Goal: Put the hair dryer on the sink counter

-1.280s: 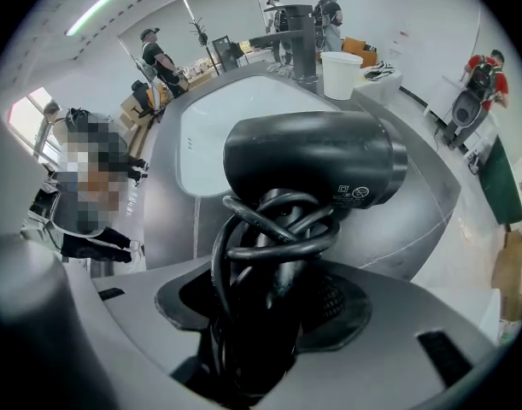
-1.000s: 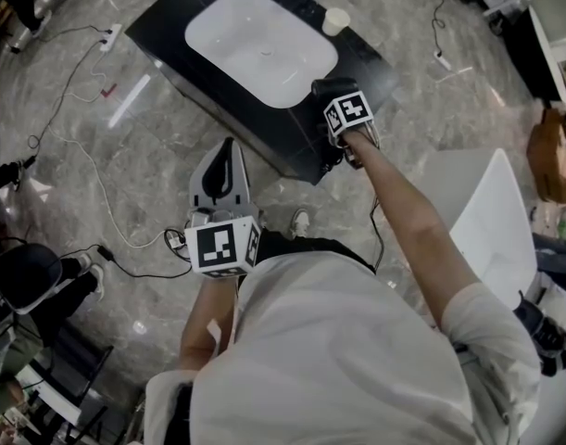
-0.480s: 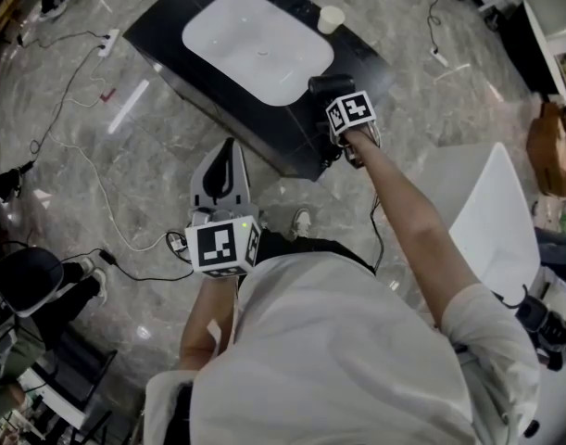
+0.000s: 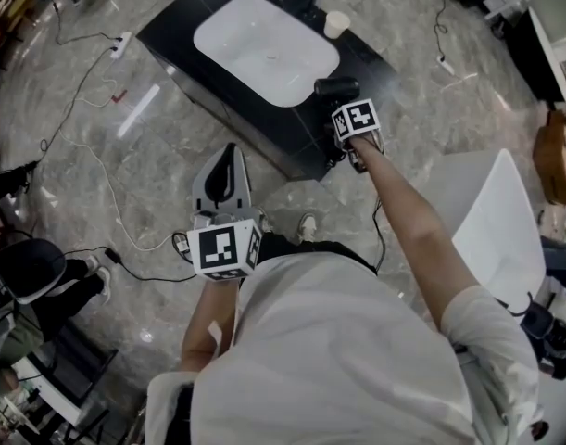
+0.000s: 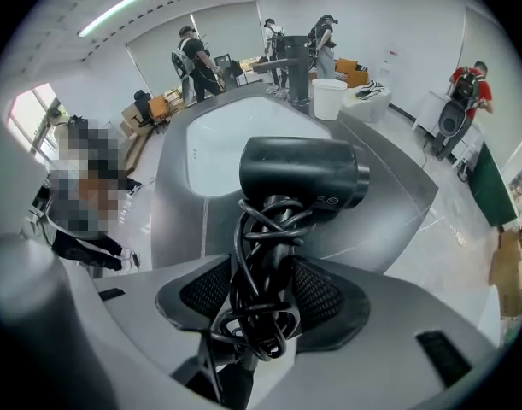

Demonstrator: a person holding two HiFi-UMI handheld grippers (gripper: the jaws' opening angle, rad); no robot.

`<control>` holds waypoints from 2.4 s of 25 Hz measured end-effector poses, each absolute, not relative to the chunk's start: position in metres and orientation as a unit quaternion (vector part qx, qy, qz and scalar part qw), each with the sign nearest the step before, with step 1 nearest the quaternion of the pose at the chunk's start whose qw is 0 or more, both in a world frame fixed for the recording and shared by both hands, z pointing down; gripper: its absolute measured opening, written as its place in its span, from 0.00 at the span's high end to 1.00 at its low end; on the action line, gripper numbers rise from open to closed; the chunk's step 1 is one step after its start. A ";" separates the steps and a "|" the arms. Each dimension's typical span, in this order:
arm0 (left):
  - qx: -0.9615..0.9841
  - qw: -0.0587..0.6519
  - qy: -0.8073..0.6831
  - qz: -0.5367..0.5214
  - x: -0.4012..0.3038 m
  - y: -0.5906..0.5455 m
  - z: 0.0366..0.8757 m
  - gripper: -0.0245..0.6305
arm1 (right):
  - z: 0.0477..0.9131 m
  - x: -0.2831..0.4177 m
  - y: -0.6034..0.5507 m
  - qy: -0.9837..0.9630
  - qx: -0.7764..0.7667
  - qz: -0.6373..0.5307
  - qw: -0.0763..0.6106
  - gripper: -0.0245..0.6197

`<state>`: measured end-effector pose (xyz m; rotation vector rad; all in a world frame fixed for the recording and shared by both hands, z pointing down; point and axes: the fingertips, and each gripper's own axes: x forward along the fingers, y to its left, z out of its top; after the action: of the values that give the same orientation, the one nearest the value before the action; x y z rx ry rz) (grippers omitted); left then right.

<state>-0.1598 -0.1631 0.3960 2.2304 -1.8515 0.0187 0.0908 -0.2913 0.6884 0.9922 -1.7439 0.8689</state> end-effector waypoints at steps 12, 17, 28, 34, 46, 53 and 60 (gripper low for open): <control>0.771 0.108 -0.628 0.005 -0.145 -0.147 0.387 0.96 | 0.662 0.102 -0.292 -0.722 0.433 0.326 0.430 0.65; 0.770 0.100 -0.631 0.003 -0.141 -0.142 0.381 0.96 | 0.650 0.103 -0.293 -0.731 0.447 0.300 0.419 0.79; 0.771 0.092 -0.630 0.007 -0.123 -0.131 0.376 0.96 | 0.631 0.120 -0.295 -0.741 0.468 0.295 0.382 0.86; 0.772 0.088 -0.630 0.011 -0.114 -0.128 0.374 0.96 | 0.621 0.114 -0.294 -0.756 0.461 0.297 0.358 0.88; 0.768 0.083 -0.635 0.018 -0.106 -0.122 0.374 0.96 | 0.596 0.080 -0.284 -0.801 0.426 0.302 0.294 0.90; 0.770 0.085 -0.632 0.021 -0.099 -0.120 0.374 0.96 | 0.561 0.058 -0.268 -0.846 0.400 0.293 0.197 0.90; 0.771 0.085 -0.631 0.026 -0.094 -0.121 0.375 0.96 | 0.555 0.062 -0.255 -0.859 0.392 0.267 0.196 0.90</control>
<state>-0.0938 -0.1209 0.3750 2.3001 -1.8810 0.0790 0.0618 -0.2546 0.5555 1.0973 -2.4055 0.7471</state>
